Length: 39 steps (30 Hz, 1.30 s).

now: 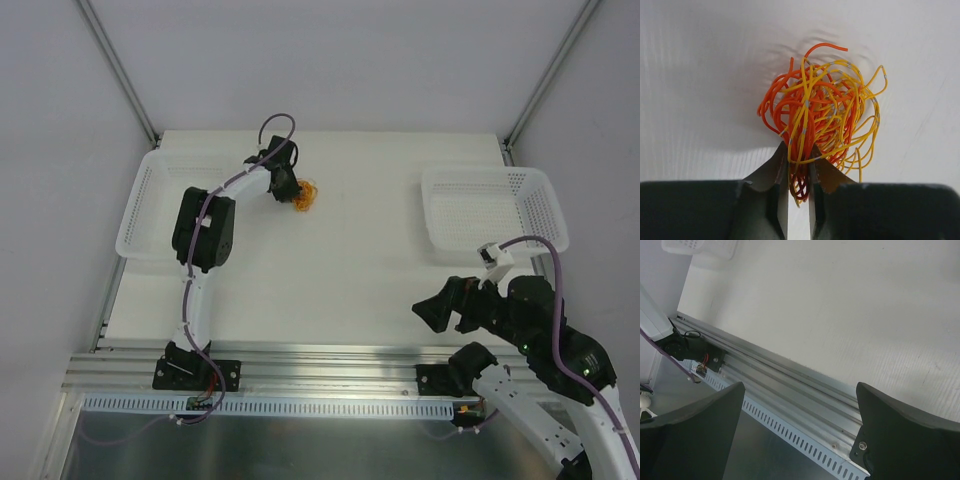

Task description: Untangle the cables

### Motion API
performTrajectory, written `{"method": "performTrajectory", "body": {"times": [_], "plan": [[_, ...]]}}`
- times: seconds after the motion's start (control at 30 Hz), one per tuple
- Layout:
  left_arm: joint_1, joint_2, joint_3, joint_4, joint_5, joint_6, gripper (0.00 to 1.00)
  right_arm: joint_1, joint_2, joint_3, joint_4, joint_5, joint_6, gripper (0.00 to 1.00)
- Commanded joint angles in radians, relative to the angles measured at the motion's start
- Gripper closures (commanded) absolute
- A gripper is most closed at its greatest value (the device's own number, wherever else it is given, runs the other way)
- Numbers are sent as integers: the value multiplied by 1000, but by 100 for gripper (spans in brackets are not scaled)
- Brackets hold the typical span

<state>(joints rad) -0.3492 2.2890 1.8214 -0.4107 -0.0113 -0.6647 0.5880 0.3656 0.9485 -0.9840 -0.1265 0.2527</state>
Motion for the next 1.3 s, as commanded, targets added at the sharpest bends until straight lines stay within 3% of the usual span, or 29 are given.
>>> {"method": "performTrajectory", "body": {"times": [0.0,0.07,0.27,0.57,0.73,0.9,1.07,1.27], "plan": [[-48,-112,-166,-14,-25,2,93,4,21,-22,22,-22,13,0],[-85,-204,-285,3,-42,8,100,6,35,-40,63,-51,10,0],[-209,-494,-609,33,-52,-42,100,4,88,-129,207,-105,25,0],[-568,-916,-967,33,-47,-254,100,76,237,-229,422,-81,60,1],[-697,-1048,-1045,35,-41,-302,100,220,343,-258,579,-36,50,16],[-735,-1123,-1061,33,-7,-285,99,395,475,-258,692,19,-3,38],[-751,-1181,-1059,33,2,-282,99,473,561,-260,791,51,-43,46],[-754,-1220,-1062,32,10,-256,99,477,634,-223,821,116,-90,53]]}}
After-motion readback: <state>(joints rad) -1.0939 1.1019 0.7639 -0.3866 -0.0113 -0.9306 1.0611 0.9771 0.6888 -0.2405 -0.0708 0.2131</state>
